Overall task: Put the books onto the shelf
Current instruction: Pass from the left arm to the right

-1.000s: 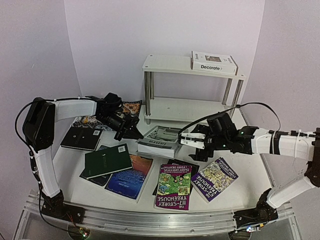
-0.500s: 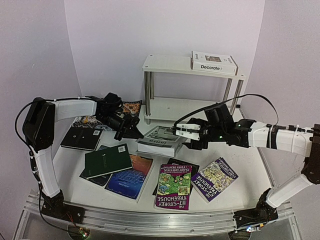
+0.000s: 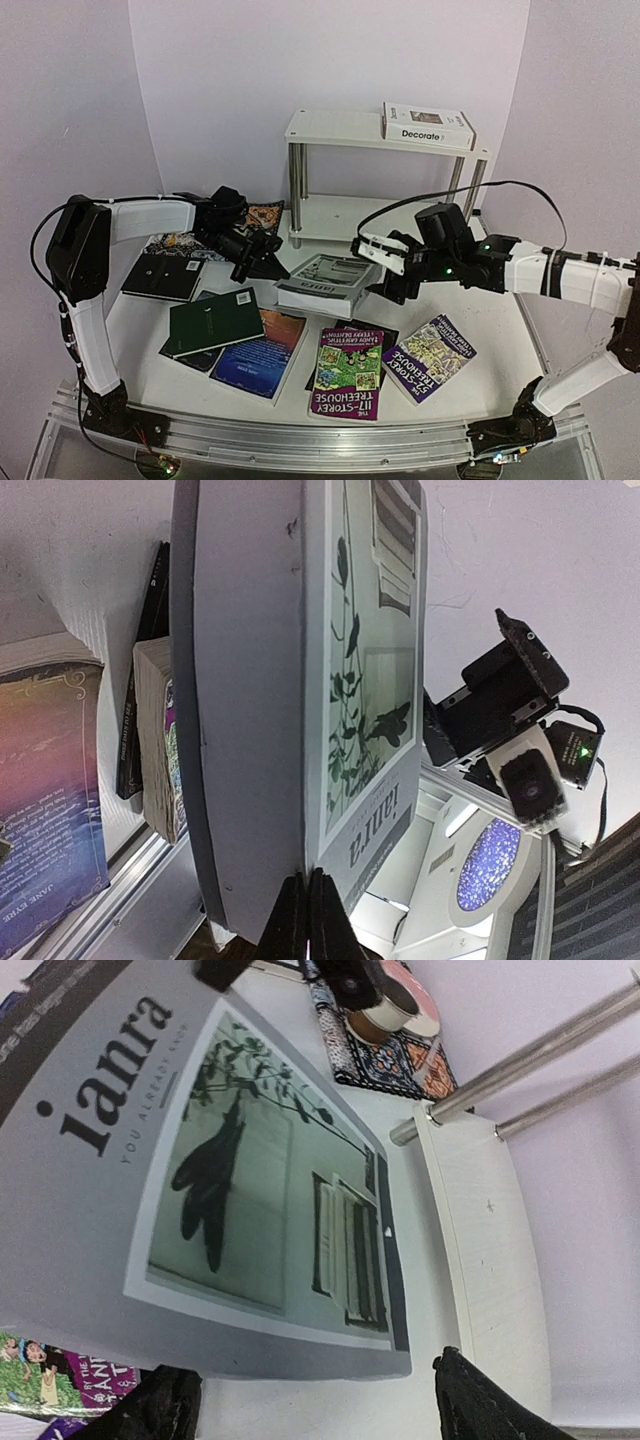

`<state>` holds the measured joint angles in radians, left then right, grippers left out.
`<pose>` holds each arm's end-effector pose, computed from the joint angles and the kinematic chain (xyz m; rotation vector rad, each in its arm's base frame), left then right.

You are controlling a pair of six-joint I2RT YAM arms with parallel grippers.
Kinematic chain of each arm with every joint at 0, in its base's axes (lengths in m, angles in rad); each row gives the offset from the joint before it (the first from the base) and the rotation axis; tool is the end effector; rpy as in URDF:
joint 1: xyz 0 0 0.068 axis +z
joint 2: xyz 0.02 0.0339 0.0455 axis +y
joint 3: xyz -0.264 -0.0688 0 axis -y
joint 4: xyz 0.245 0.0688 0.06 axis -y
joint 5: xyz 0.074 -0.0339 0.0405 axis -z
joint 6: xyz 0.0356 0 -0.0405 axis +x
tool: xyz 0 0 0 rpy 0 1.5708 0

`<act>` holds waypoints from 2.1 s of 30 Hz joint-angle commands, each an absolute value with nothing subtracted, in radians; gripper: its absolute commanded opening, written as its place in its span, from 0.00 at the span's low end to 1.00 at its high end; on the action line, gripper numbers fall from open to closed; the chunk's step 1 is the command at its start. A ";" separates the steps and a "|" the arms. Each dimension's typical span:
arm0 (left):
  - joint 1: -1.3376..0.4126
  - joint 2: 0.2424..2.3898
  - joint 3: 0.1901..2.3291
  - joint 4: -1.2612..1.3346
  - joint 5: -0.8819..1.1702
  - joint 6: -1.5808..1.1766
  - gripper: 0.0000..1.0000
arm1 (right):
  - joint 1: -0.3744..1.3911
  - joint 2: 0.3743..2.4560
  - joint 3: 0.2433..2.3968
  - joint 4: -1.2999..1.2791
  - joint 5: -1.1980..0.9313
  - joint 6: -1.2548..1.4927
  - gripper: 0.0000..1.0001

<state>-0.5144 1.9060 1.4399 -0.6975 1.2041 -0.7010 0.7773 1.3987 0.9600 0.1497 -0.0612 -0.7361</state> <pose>0.3206 -0.2194 0.2266 -0.1097 -2.3012 1.5557 0.2316 0.2309 0.2926 -1.3076 1.3230 0.0855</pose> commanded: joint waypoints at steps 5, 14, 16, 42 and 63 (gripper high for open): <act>-0.518 1.867 1.465 -0.680 1.238 -0.676 0.00 | 0.715 1.244 0.964 0.058 0.048 -0.123 0.96; -0.522 1.864 1.477 -0.681 1.207 -0.677 0.00 | 0.645 1.399 1.298 -0.478 -0.077 0.760 0.96; -0.523 1.863 1.479 -0.681 1.193 -0.676 0.00 | 0.645 1.389 1.289 -0.470 -0.081 0.866 0.96; -0.539 1.933 1.648 -0.677 1.189 -0.731 0.00 | 0.543 1.462 0.982 0.325 -0.425 1.548 0.88; -0.555 1.972 1.736 -0.668 1.205 -0.761 0.00 | 0.545 1.441 0.976 0.358 -0.469 1.577 0.53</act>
